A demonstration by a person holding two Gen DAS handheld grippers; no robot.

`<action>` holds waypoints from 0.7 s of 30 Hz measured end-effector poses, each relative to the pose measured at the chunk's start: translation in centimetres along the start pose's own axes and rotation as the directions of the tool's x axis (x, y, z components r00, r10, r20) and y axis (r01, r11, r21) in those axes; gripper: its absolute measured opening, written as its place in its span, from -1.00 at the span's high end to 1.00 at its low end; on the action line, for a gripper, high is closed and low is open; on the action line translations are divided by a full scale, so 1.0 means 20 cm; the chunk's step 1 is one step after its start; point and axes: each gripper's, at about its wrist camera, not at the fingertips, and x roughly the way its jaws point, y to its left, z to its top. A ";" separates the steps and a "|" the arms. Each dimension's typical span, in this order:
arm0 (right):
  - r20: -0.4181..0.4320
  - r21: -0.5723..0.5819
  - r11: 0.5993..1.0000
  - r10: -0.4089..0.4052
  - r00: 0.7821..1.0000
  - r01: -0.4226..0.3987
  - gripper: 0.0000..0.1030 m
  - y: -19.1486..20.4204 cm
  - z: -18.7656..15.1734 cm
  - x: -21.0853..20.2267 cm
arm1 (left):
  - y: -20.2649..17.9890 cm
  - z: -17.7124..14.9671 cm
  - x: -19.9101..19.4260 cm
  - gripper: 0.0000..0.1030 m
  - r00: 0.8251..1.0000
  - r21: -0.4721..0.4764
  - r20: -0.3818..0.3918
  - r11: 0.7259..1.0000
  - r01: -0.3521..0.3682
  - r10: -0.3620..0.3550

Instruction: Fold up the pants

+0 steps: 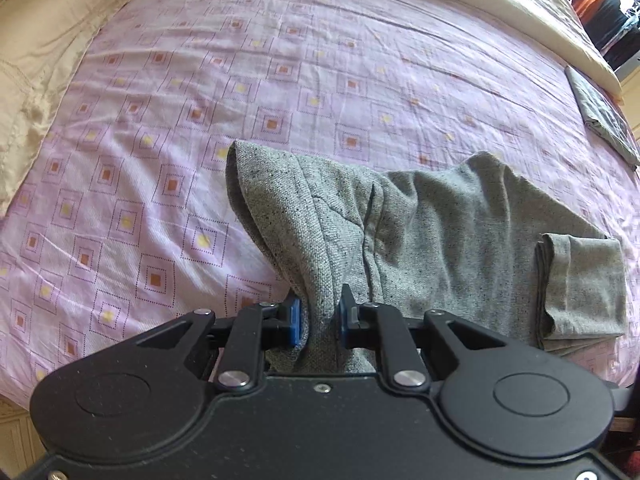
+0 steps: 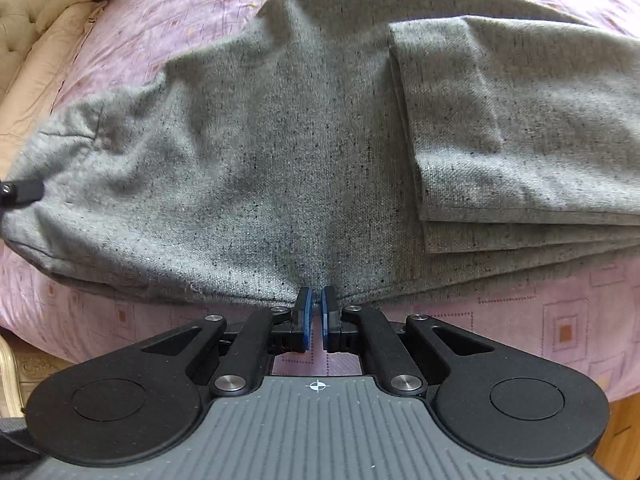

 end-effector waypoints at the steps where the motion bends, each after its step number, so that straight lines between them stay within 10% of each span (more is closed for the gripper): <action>1: 0.004 0.001 1.000 0.016 1.000 -0.016 1.00 -0.01 0.01 0.00 | -0.02 0.00 -0.02 0.57 1.000 0.007 0.010 1.000 -0.005 0.005; 11: 0.038 0.045 0.975 0.216 0.976 -0.218 0.90 -0.22 0.03 -0.14 | -0.48 0.01 -0.32 0.61 0.986 0.123 0.152 0.989 -0.085 0.066; 21: 0.149 0.134 0.969 0.188 0.971 -0.208 0.89 -0.86 0.06 -0.48 | -1.50 -0.02 -0.24 0.60 0.981 0.386 0.185 0.922 -0.014 -0.063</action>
